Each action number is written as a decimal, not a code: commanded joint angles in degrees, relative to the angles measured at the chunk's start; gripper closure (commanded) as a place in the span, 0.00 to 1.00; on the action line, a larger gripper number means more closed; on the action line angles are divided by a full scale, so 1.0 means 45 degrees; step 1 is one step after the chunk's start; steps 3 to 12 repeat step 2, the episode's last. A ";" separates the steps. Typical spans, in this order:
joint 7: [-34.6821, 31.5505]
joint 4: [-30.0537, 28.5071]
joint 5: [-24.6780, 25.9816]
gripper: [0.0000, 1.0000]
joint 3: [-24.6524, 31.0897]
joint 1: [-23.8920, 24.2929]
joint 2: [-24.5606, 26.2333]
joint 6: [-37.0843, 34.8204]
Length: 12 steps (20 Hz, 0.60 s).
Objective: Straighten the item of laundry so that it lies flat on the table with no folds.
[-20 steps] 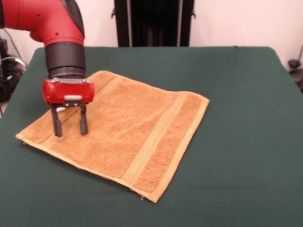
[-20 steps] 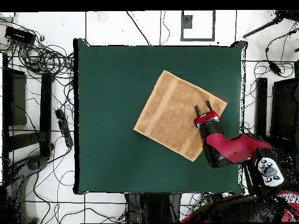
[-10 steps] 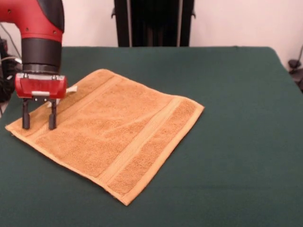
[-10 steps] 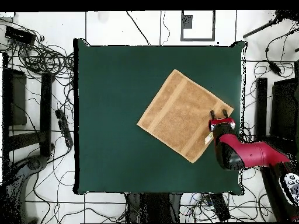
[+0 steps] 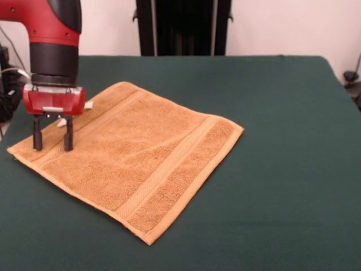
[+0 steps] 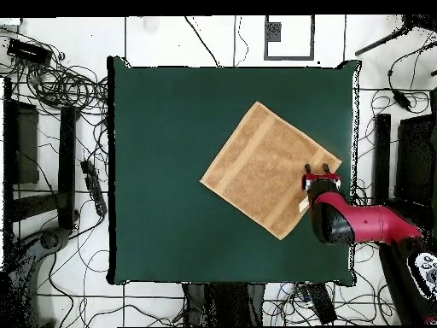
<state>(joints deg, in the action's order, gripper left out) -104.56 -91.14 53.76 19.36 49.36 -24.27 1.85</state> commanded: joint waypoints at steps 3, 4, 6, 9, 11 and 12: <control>-0.1605 -0.1407 -0.1172 0.00 0.0033 -0.0730 0.0631 -0.1118; -0.1605 -0.1407 -0.1172 0.00 0.0033 -0.0730 0.0631 -0.1118; -0.1605 -0.1407 -0.1172 0.00 0.0033 -0.0730 0.0631 -0.1118; -0.1605 -0.1407 -0.1172 0.00 0.0033 -0.0730 0.0631 -0.1118; -0.1605 -0.1407 -0.1172 0.00 0.0033 -0.0730 0.0631 -0.1118; -0.1605 -0.1407 -0.1172 0.00 0.0033 -0.0730 0.0631 -0.1118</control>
